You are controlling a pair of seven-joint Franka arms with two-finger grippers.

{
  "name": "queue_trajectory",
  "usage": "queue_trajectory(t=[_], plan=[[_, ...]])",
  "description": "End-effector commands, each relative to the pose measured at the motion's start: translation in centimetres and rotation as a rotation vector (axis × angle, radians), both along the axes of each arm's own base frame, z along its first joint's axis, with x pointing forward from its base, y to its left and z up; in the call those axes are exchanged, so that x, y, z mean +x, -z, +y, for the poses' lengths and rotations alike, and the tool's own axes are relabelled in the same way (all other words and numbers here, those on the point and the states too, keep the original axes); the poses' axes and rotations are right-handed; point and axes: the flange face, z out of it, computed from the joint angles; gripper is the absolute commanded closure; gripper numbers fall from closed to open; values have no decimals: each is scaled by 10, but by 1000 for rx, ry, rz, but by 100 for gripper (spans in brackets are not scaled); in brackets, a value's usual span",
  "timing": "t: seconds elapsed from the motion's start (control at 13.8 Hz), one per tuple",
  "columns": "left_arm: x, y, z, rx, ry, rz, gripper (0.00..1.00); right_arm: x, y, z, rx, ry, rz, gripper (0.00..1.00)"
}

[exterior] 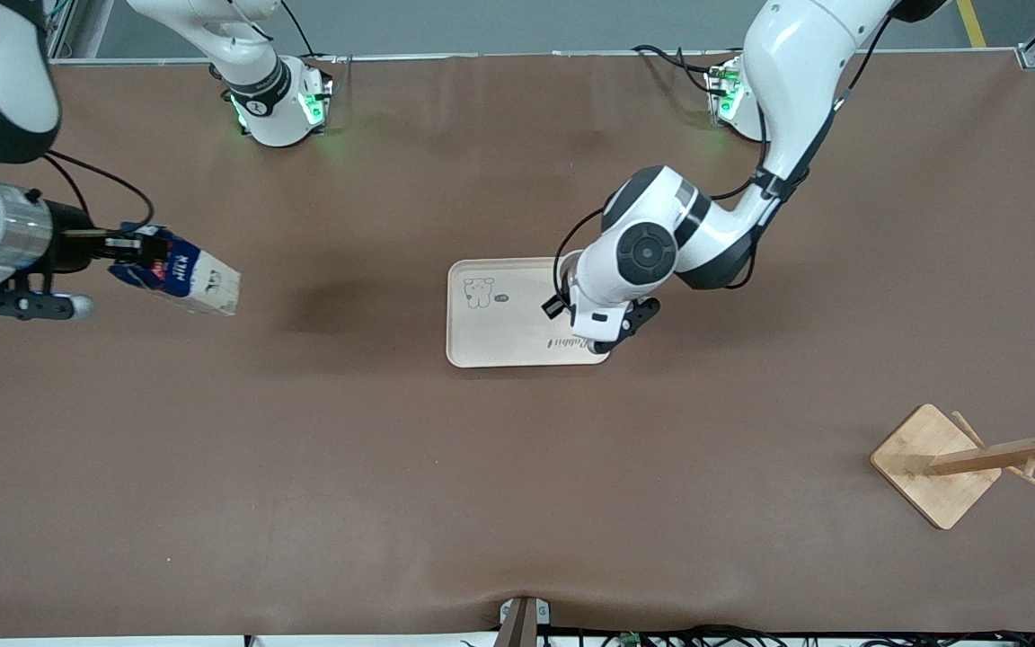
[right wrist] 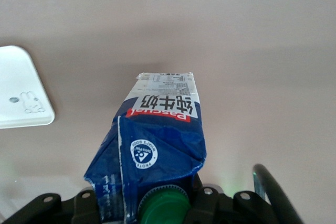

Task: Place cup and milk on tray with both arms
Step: 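Carry the mug with the left gripper while the right gripper carries the carton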

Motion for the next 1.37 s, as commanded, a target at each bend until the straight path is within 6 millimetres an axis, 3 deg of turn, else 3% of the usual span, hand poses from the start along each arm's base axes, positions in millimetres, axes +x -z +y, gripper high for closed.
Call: queue_trajectory(t=[0.0,0.36,0.72,0.94,1.16,1.23,1.3], plan=[[-3,19,-8,49,-27,-21,100,2,-4,26,34,-14,-1,100],[-18,43,-8,79,-9,16,100,1,-8,82,16,-3,-38,100],[-24,50,-6,99,7,17,100,0,13,169,-11,30,-81,100],[-22,54,-8,82,1,5,100,-3,23,208,-14,73,-97,100],[-20,52,-9,79,-3,3,56,-4,36,242,0,103,-85,100],[-20,52,-9,82,-17,5,14,-7,40,260,-12,112,-80,100],[-20,50,-9,86,-32,3,0,-5,44,271,-21,133,-78,100]])
